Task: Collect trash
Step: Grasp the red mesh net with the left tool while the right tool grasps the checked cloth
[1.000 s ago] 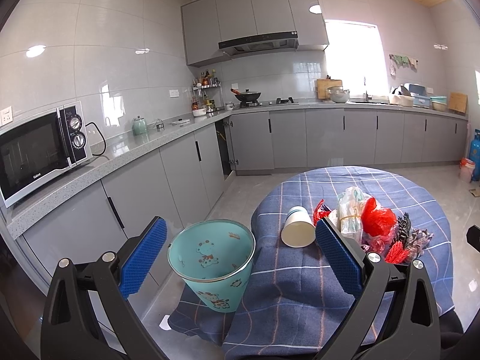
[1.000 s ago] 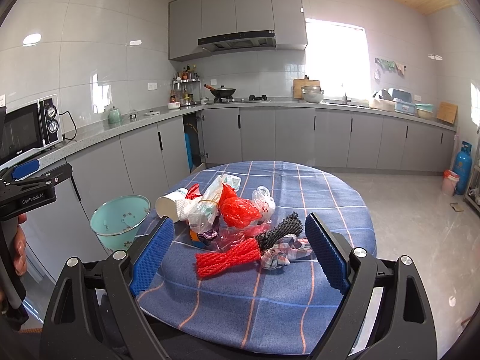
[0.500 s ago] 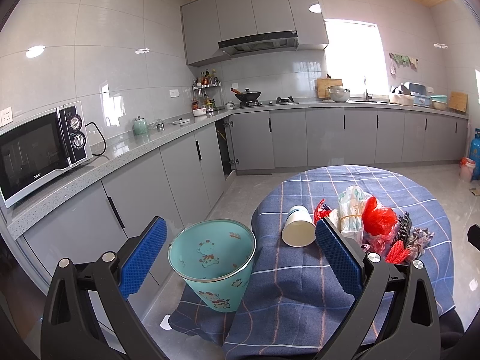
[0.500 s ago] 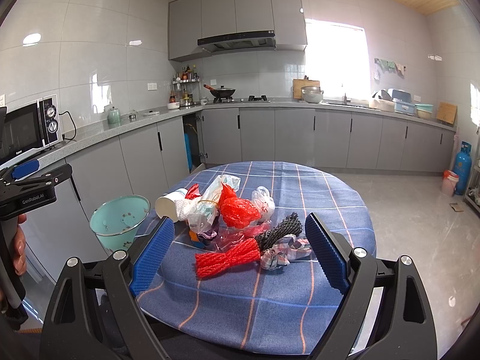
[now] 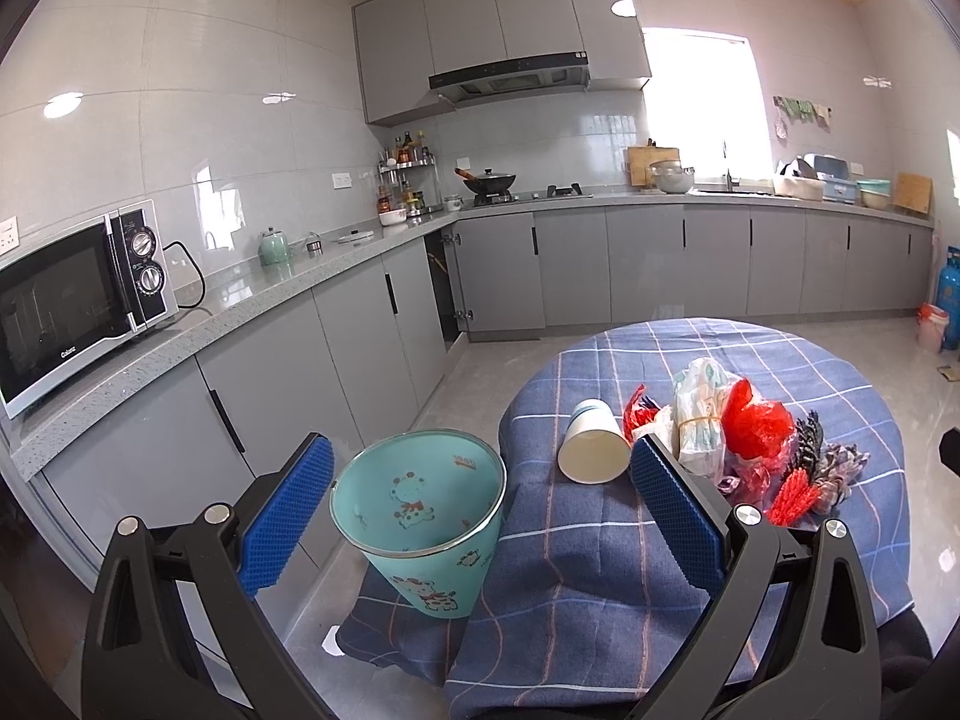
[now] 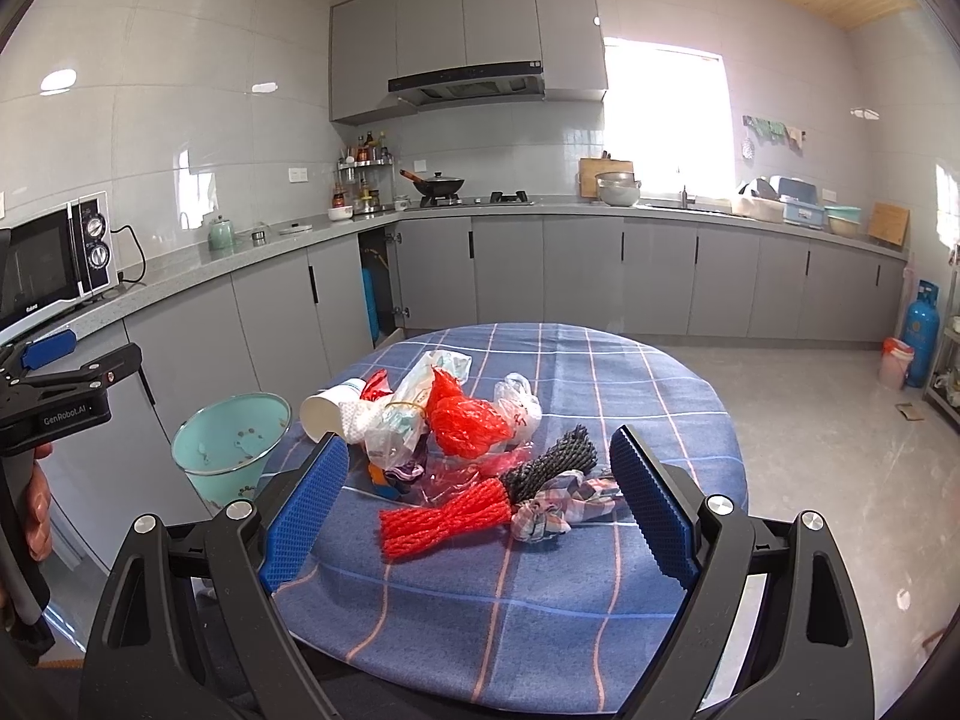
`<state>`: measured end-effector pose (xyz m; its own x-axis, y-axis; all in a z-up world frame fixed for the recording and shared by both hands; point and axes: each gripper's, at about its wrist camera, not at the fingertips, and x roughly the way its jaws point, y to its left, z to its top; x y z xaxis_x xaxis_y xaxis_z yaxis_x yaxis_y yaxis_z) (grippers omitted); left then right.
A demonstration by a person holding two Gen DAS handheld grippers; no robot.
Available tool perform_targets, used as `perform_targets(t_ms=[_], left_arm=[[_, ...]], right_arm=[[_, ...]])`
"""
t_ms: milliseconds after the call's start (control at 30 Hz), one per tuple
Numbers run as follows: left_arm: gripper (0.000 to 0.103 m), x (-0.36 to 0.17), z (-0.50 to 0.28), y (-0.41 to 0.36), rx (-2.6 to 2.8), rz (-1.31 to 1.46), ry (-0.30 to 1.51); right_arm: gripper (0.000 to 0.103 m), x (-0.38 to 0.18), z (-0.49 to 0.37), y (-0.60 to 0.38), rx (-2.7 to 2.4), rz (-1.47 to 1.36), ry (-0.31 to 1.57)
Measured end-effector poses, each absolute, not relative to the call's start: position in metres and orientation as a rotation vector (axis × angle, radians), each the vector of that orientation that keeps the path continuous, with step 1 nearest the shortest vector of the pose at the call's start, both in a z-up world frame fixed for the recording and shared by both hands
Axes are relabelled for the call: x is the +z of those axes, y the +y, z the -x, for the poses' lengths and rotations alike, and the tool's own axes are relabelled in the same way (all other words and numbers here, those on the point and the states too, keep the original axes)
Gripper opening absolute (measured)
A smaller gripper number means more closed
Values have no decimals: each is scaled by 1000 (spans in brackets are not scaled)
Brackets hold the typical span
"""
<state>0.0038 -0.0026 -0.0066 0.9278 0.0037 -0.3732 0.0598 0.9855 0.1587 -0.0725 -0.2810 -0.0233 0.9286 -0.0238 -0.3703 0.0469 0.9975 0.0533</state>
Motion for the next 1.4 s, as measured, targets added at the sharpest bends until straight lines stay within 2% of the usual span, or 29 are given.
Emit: perform_targets(t_ms=[233,800,900,1033,1400], left_arm=[[98,-23,-27,-8,-17,-197,399],[98,-89,-99,-42,-26,-256,534],[98,-97,-104,-58,-45,-276,537],[98,-102,-106,-76,-67,-282,522],[98,-114,-99,-118,-145,-271,505]], right_arm=[[88,-37,51,-297,-85,-65,392],[87,-114,-25,-352,-201,-84,552],[86,-126,-33,-359,-206,-86,581],[73,-142,-42,-368,-188,-117,642],[70,-158,-53,-356,-122,-119,669]])
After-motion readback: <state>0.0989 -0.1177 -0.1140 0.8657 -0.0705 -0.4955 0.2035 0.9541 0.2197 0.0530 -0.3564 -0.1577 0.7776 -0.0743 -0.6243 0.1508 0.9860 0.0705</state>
